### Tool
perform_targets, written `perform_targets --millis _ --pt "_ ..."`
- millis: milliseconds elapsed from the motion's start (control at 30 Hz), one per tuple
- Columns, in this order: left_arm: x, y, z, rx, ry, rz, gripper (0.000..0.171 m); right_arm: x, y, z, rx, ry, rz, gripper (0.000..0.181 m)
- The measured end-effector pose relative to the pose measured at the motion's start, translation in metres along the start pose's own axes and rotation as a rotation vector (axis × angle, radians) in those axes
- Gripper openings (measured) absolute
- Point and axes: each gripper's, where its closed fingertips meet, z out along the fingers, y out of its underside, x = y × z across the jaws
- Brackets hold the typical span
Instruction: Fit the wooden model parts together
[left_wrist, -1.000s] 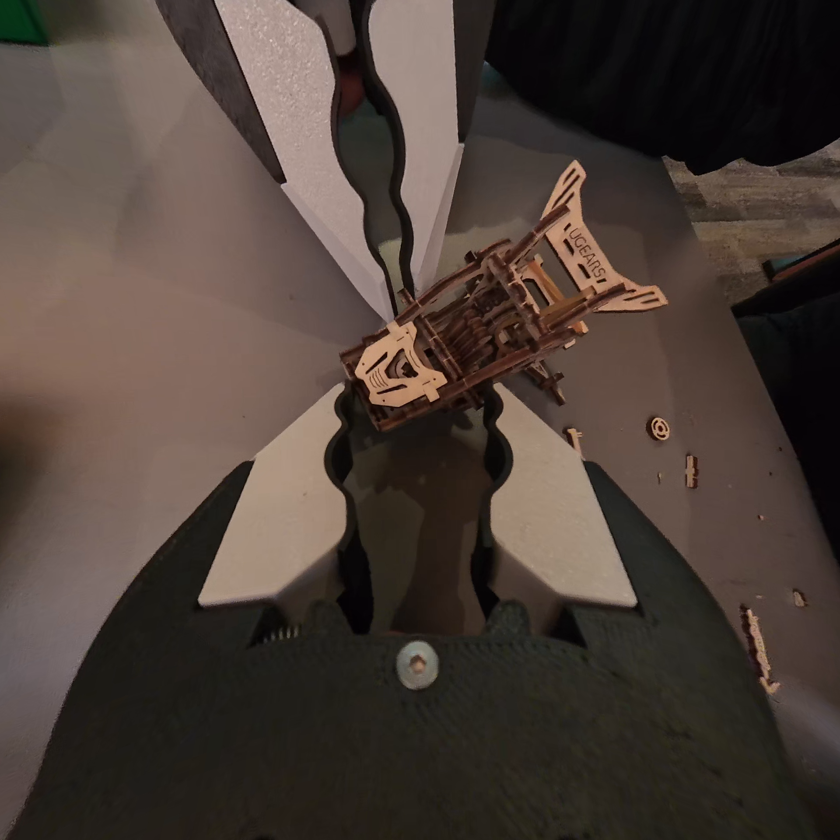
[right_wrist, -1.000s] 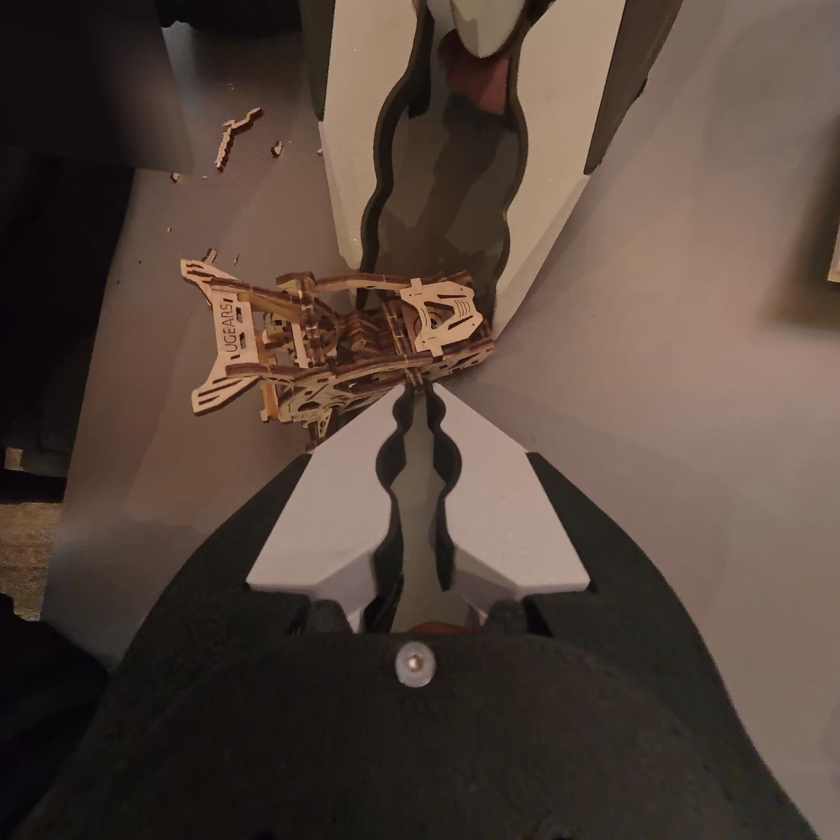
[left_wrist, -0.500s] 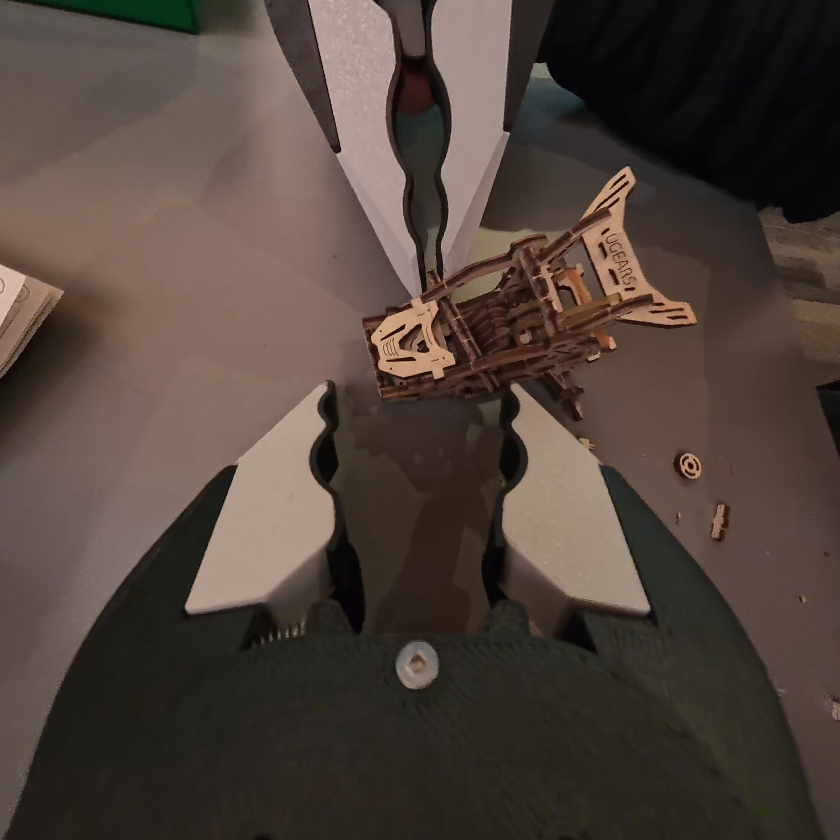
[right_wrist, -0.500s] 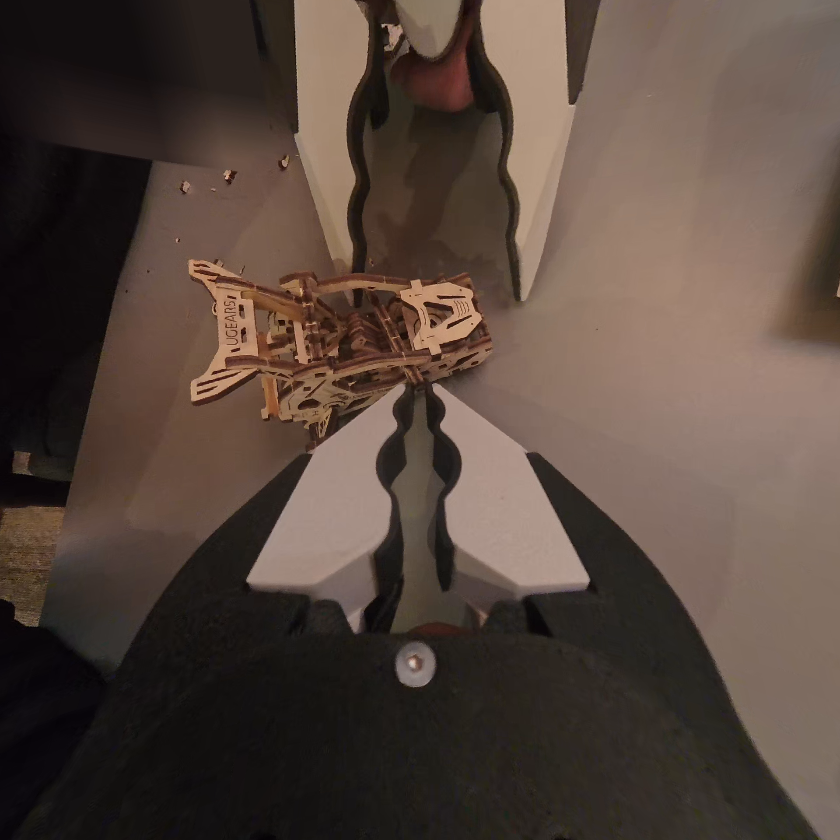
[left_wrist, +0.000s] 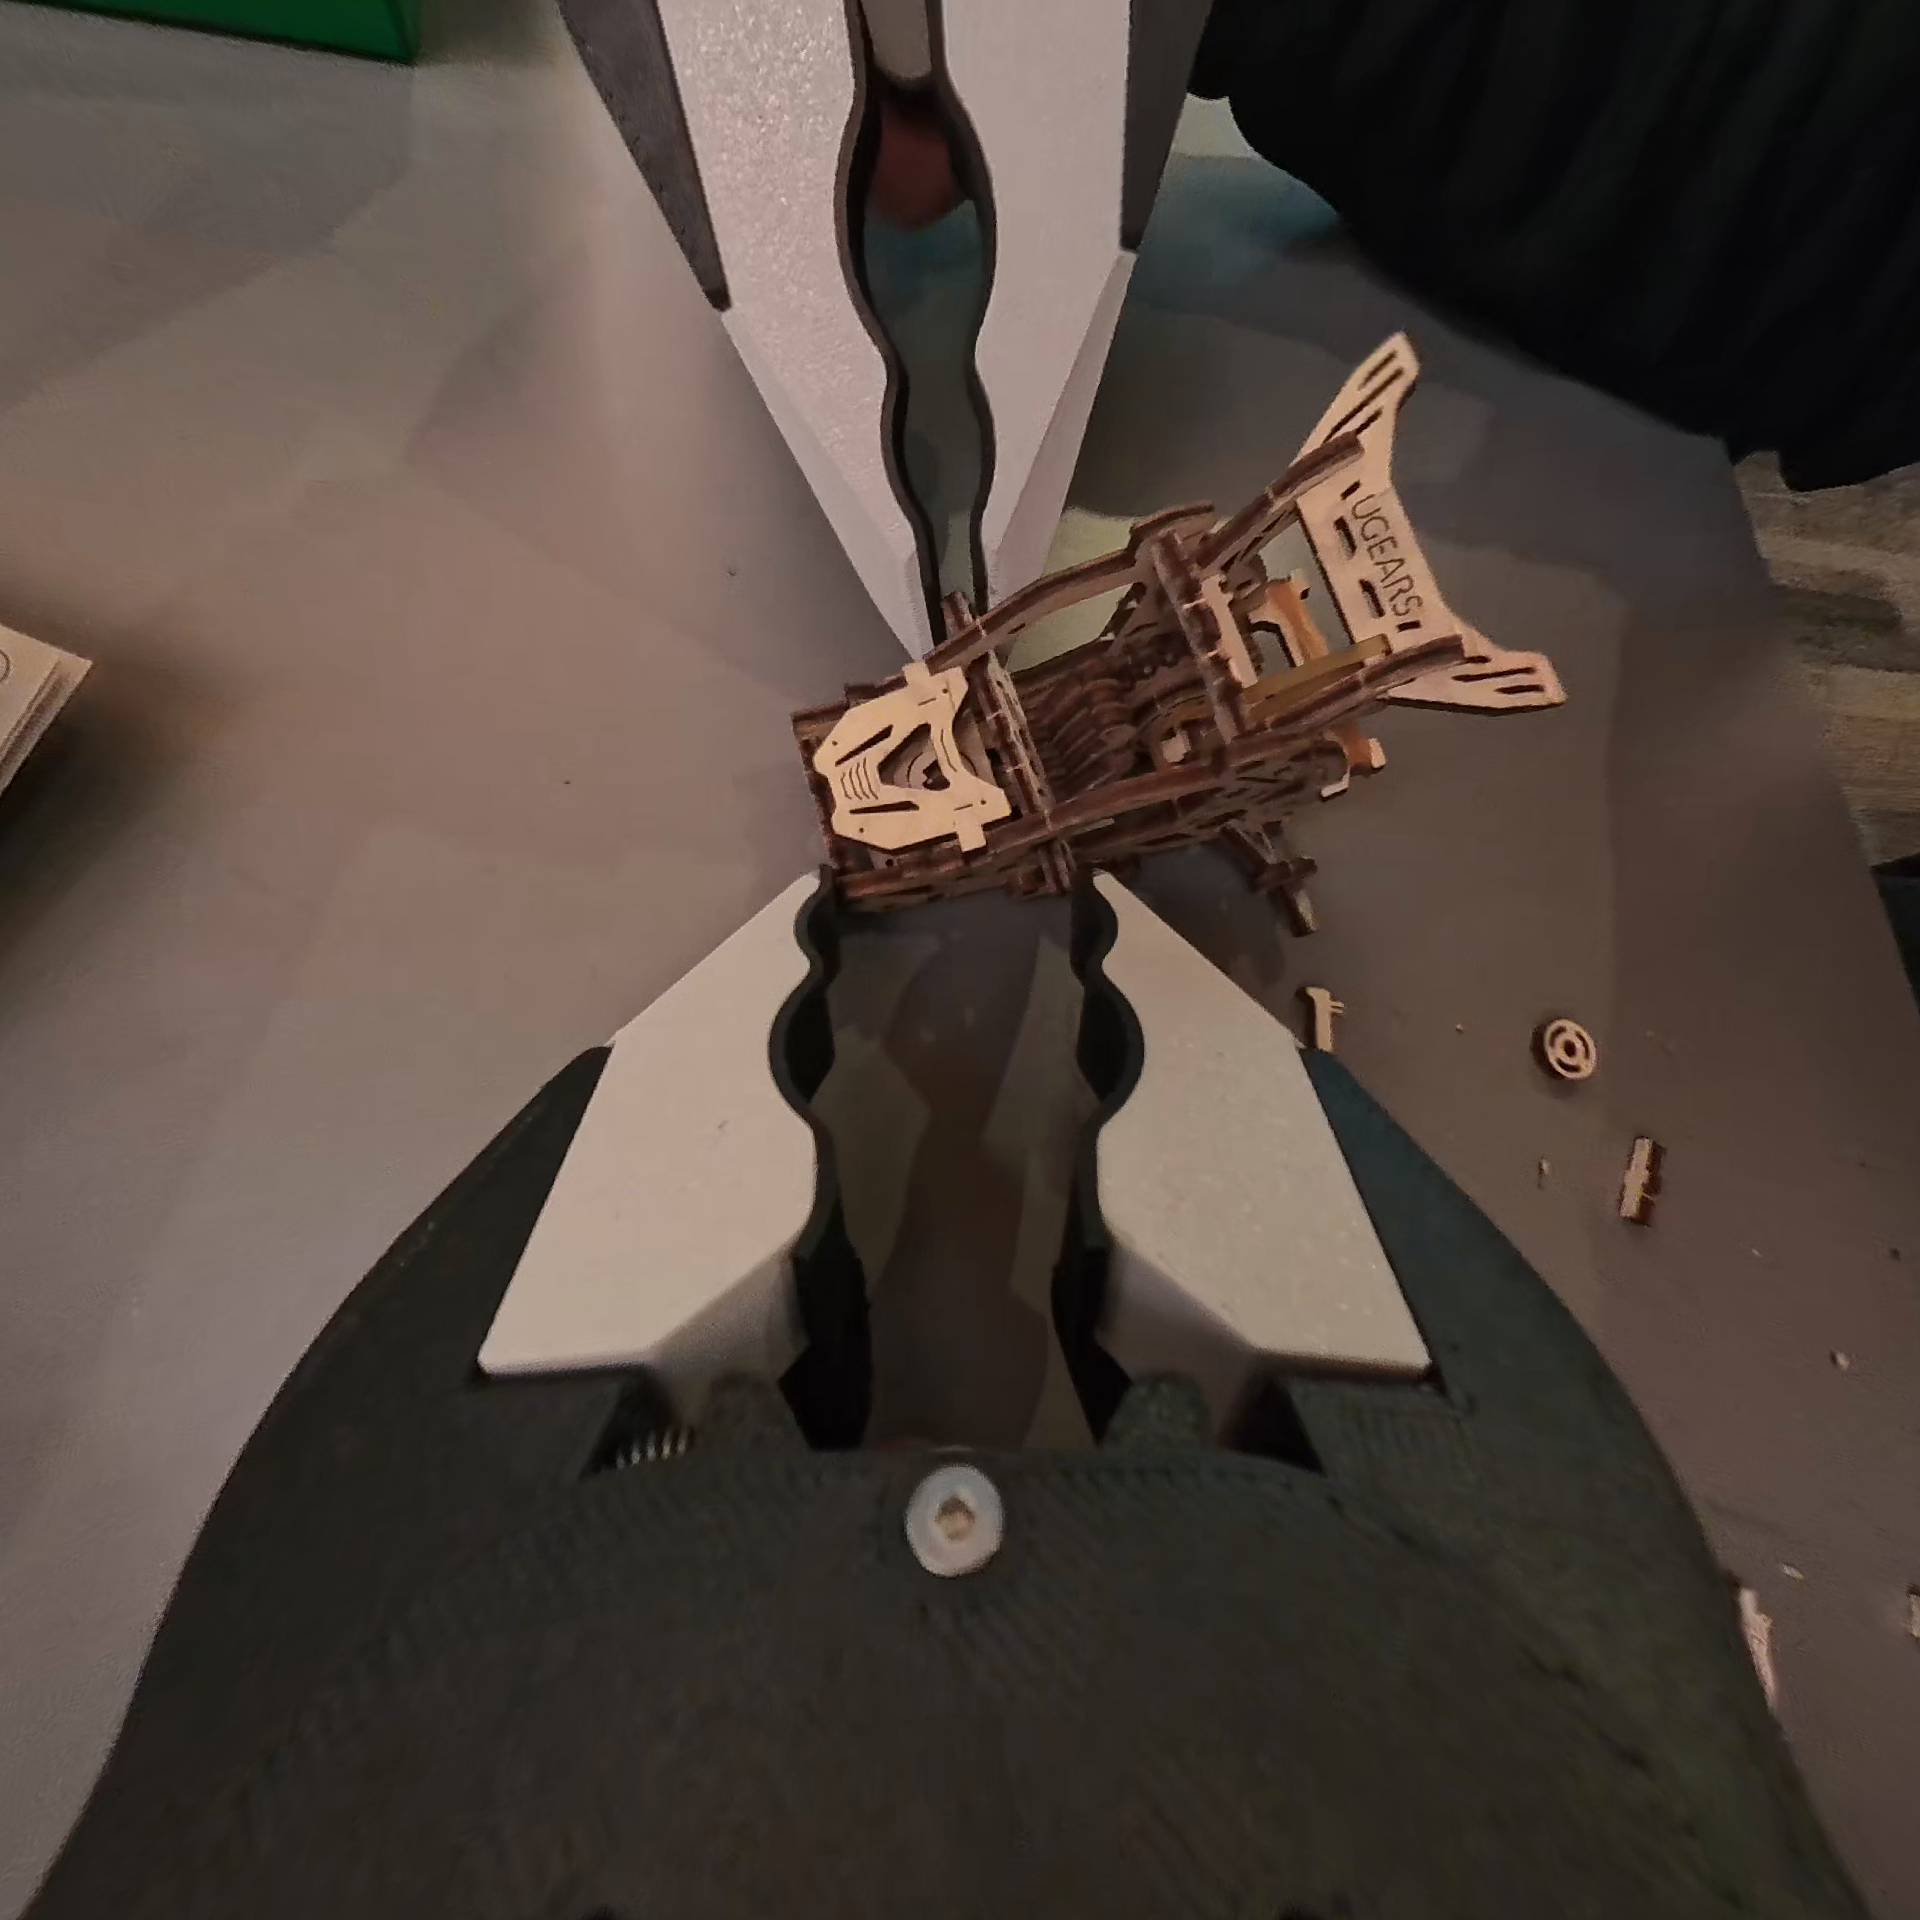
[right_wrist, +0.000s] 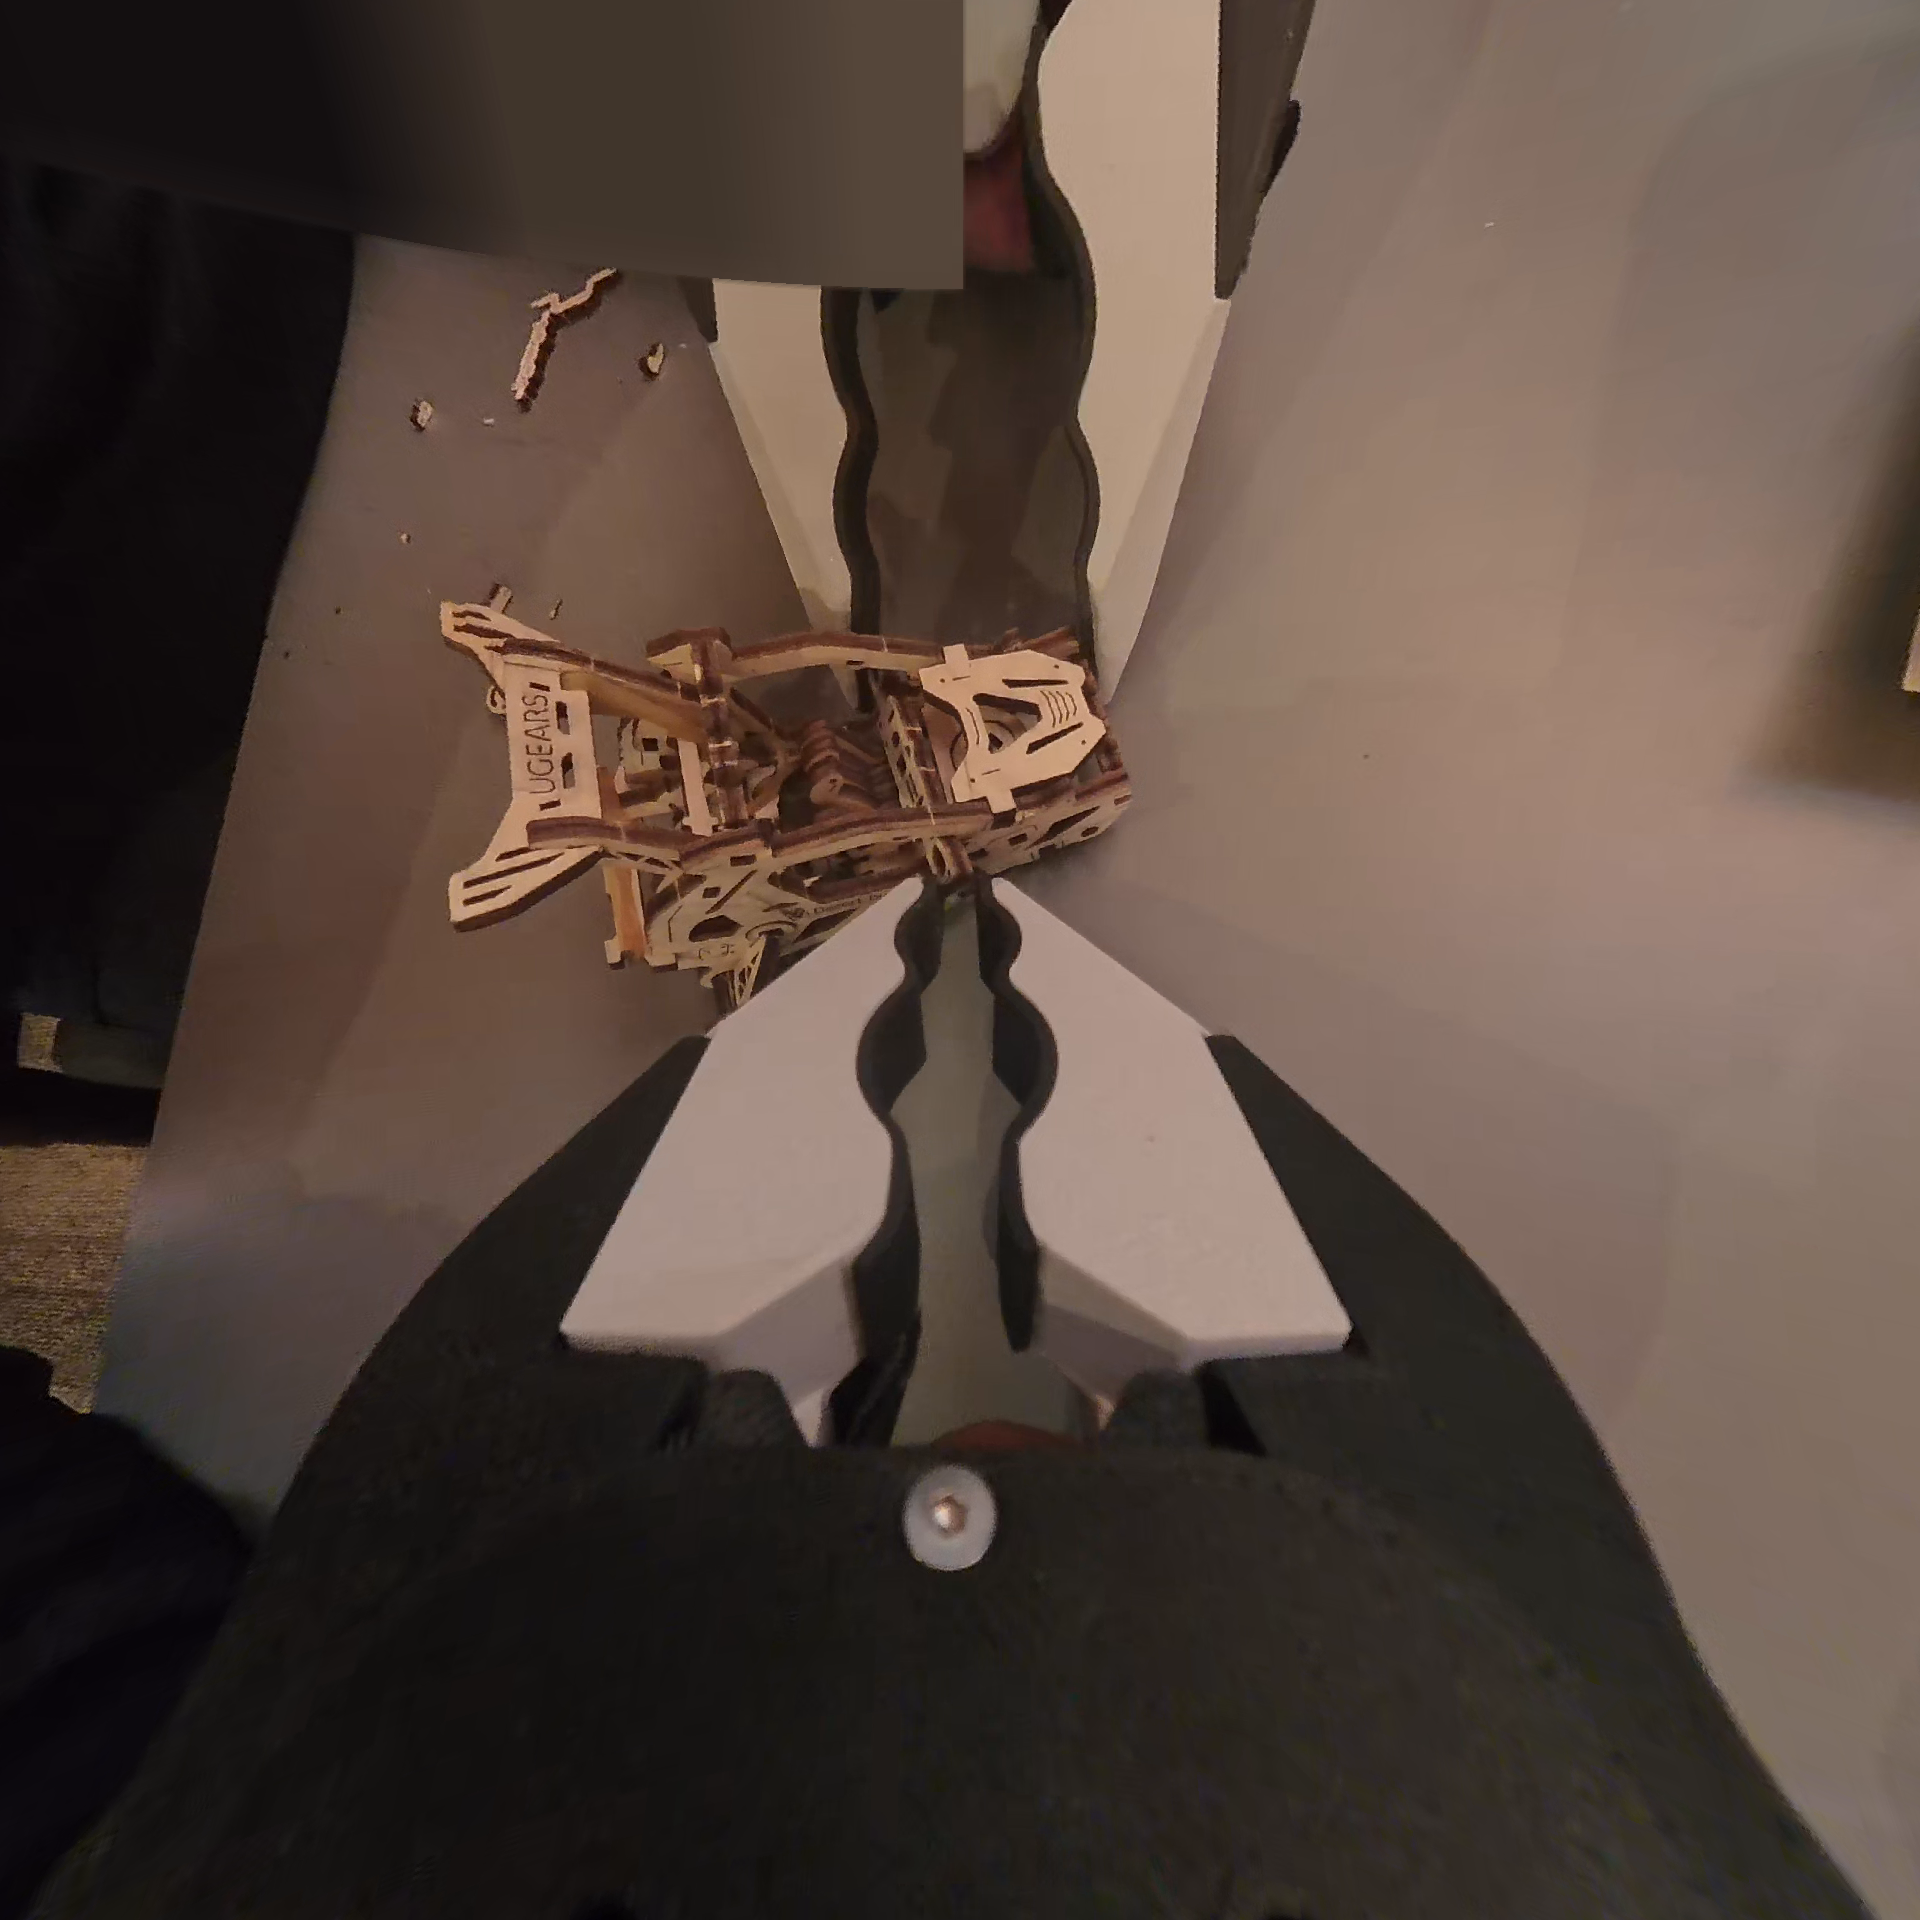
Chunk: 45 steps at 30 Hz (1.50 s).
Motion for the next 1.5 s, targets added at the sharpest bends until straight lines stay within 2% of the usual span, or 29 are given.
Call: perform_targets --millis 333,433,767,1167,1367,1500 --pt "0.003 0.0 -0.001 0.004 0.056 -0.023 0.04 -0.002 0.001 0.002 -0.005 -0.013 0.0 0.004" --pt "0.003 0.0 -0.001 0.003 0.053 -0.019 0.04 -0.004 -0.001 -0.003 0.016 -0.02 0.013 0.013" --pt "0.002 0.0 0.0 -0.002 0.049 -0.007 0.038 -0.013 0.005 -0.007 0.002 -0.076 0.051 0.016" --pt "0.002 0.0 0.0 -0.004 0.042 0.0 0.038 -0.019 -0.012 -0.016 0.096 -0.127 0.08 0.006" --pt "0.003 0.0 0.0 -0.006 0.042 0.003 0.039 -0.018 -0.013 -0.013 0.111 -0.163 0.133 0.003" --pt "0.004 0.0 0.0 -0.003 0.05 0.0 0.04 -0.014 -0.004 -0.008 0.062 -0.127 0.116 0.002"
